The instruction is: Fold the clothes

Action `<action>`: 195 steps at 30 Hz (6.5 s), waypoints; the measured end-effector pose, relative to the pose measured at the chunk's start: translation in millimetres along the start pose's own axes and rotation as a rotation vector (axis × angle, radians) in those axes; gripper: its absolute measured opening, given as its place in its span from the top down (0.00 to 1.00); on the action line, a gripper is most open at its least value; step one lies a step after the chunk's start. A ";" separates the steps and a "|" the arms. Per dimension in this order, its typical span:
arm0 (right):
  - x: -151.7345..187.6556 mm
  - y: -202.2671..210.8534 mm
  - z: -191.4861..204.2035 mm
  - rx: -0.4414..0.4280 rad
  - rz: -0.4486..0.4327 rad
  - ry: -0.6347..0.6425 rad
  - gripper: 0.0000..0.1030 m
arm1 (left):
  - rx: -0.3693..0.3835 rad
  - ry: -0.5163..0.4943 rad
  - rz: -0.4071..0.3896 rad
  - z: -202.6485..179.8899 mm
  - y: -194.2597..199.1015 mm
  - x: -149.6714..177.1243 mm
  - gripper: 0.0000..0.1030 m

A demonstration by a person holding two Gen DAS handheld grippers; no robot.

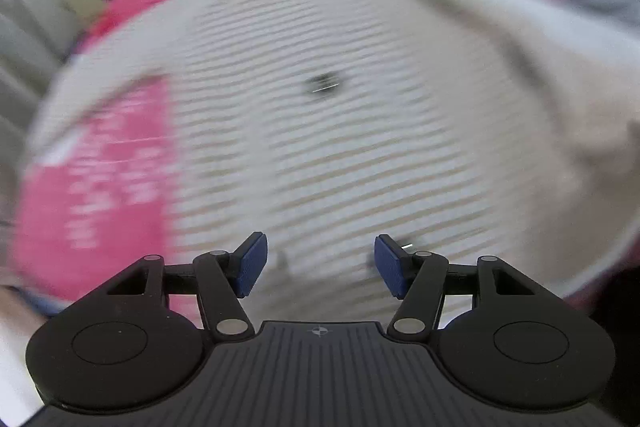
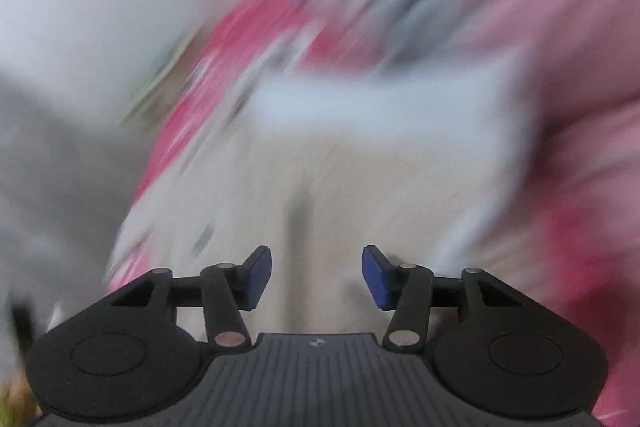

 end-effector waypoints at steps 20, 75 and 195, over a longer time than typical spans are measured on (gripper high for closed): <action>-34.2 -10.5 -79.3 0.077 -0.070 -0.323 0.28 | 0.246 0.177 0.064 -77.5 -86.6 20.0 0.44; 89.5 -98.7 43.4 -0.131 0.367 0.206 0.38 | 0.007 0.343 0.000 52.3 -77.0 70.2 0.41; 108.5 -96.4 -18.9 0.034 0.513 0.188 0.85 | -0.030 0.289 -0.173 13.7 -73.9 28.3 0.95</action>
Point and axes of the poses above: each gripper's, at about its wrist camera, not at the fingertips, and y roughly against the way its jaws point, z to its left, x to its underside, the point moved 9 cm from there along -y, roughly the way its jaws point, and after that the axes turned 8 degrees about z, right-handed, at the moved point
